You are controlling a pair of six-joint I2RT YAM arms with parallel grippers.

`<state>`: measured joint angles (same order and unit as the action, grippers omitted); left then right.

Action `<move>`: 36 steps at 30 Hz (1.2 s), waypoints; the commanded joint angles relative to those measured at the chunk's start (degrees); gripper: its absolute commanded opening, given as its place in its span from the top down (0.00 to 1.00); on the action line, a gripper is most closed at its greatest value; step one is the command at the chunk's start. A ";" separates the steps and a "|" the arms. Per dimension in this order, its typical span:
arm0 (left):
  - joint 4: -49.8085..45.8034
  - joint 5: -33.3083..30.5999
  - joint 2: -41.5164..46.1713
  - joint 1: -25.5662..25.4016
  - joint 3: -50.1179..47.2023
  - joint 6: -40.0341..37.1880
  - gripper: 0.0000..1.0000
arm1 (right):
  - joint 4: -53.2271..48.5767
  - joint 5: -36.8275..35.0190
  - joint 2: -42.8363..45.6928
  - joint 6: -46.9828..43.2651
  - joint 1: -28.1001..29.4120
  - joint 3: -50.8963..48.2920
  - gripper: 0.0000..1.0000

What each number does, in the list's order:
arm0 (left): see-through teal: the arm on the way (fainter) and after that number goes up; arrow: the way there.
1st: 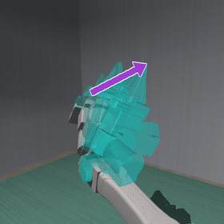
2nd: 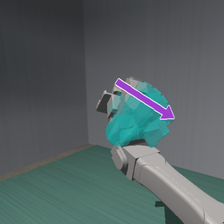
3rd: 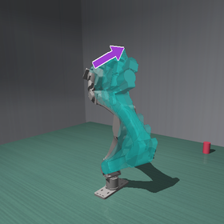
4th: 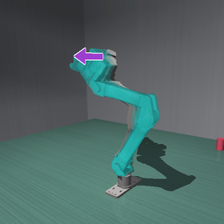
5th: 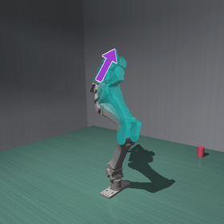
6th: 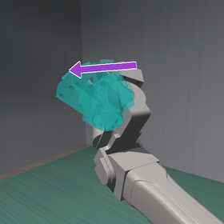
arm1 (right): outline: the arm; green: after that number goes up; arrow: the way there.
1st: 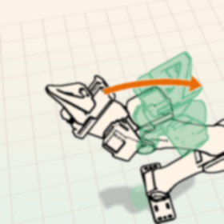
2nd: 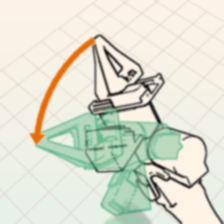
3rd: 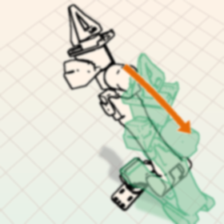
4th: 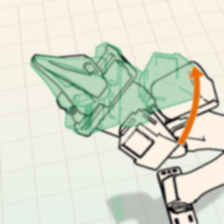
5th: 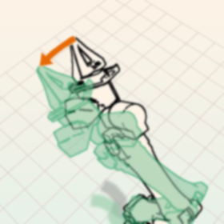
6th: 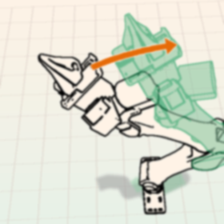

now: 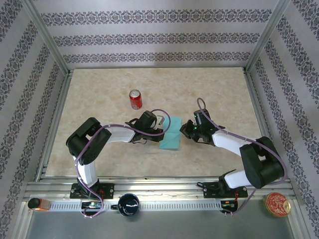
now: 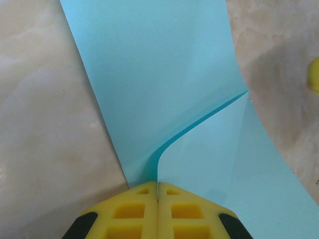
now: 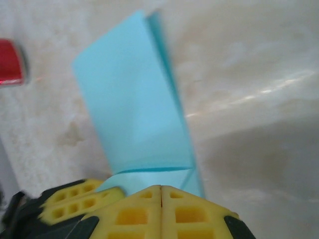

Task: Fold a paper plane with a square sheet of paper (pick it up from the middle)
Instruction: Fold the triangle a second time at the center of the table.

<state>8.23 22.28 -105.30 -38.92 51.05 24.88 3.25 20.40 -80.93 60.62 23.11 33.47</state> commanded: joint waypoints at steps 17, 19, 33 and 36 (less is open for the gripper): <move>-4.61 1.27 -1.42 0.51 0.40 0.42 0.98 | 0.18 4.47 -14.88 -5.46 2.49 2.47 0.96; -5.13 1.53 -0.90 0.51 0.60 0.60 0.95 | -0.40 4.26 -15.18 -5.84 2.29 1.99 0.97; -8.30 1.48 12.28 0.51 -1.14 7.48 0.70 | -4.56 5.26 -15.49 -10.68 1.76 4.67 0.99; -6.40 5.18 13.85 0.27 -2.16 10.65 0.84 | -4.48 4.83 -15.15 -10.17 1.76 4.43 0.99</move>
<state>2.07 24.40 -92.90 -38.89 50.37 31.81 3.60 26.68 -94.56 51.83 25.32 38.30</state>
